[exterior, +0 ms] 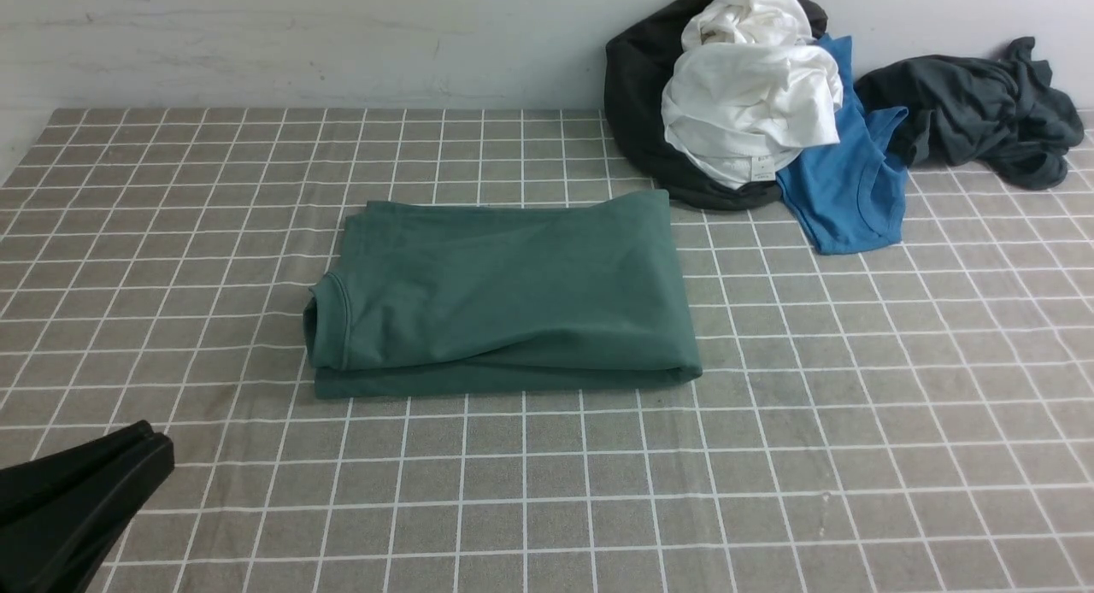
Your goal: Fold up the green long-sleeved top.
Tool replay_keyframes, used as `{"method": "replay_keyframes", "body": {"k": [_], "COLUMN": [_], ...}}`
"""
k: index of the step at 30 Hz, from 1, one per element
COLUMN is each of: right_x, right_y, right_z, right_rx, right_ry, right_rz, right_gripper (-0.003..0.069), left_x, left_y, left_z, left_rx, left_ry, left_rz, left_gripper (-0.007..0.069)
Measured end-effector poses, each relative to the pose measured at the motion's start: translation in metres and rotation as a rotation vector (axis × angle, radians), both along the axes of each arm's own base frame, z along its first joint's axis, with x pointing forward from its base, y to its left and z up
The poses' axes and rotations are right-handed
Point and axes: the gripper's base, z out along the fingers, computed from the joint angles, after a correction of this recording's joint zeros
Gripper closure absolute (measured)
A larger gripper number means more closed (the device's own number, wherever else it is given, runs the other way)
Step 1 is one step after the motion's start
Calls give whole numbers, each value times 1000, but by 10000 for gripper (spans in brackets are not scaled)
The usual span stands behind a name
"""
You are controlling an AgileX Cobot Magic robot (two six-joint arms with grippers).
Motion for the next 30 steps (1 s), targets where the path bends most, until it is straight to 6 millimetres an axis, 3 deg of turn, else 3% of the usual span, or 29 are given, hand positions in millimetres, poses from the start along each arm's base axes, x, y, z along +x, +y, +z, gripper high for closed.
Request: {"method": "replay_keyframes", "body": {"k": [7,16,21,27,30], "right_x": [0,0,0,0,0], "right_y": [0,0,0,0,0], "right_z": [0,0,0,0,0], "right_rx": [0,0,-1,-1,-4], "right_ry": [0,2,2,2,2], "right_rz": [0,0,0,0,1], "right_gripper": [671,671,671,671,671], "left_x": [-26,3,5,3,1], "left_y": [3,36,41,40,39], "left_z": [-23,-87,-94,-119,-125], "left_rx": [-55,40,20,39,49], "left_ry": [-127,-127,-129,161,223], "left_rz": [4,407,461,457,454], "left_gripper": [620,620,620,620,620]}}
